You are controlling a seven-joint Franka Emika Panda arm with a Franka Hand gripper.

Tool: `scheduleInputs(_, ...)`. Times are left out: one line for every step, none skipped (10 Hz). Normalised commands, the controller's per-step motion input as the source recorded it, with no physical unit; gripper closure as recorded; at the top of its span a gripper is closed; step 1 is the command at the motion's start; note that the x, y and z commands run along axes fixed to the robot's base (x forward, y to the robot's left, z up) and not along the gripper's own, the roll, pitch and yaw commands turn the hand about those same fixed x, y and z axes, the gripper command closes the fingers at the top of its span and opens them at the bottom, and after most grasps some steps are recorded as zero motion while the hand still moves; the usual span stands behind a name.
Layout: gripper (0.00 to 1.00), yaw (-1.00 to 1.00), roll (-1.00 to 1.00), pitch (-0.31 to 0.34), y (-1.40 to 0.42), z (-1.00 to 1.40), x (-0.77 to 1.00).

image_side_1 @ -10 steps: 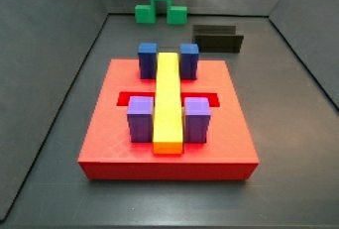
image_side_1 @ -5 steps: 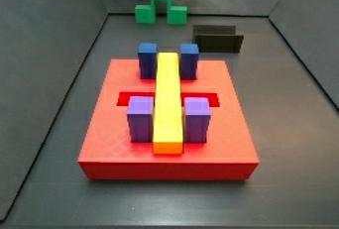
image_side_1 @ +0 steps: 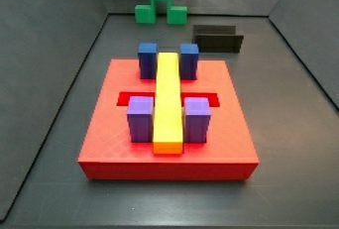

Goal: Pick up the green object. Move up. Move to above the board. Insert the green object.
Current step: Pick up the green object.

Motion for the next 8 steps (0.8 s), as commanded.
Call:
scheduleInputs(0.00, -0.02, 0.15, 0.051, 0.00, -0.34, -0.29)
scheduleInputs(0.00, -0.02, 0.15, 0.034, 0.00, -0.37, -0.25)
scheduleInputs(0.00, 0.00, 0.20, 0.020, 0.10, -0.35, -0.06)
scheduleInputs(0.00, 0.00, 0.22, 0.026, 0.11, -0.30, -0.02)
scheduleInputs(0.00, 0.00, 0.10, 0.037, 0.00, -0.12, -0.04)
scheduleInputs(0.00, 0.00, 0.04, 0.029, 0.00, -0.06, -0.04)
scheduleInputs(0.00, 0.00, 0.00, 0.027, 0.00, 0.00, 0.00)
scheduleInputs(0.00, 0.00, 0.00, 0.016, 0.00, 0.00, 0.00)
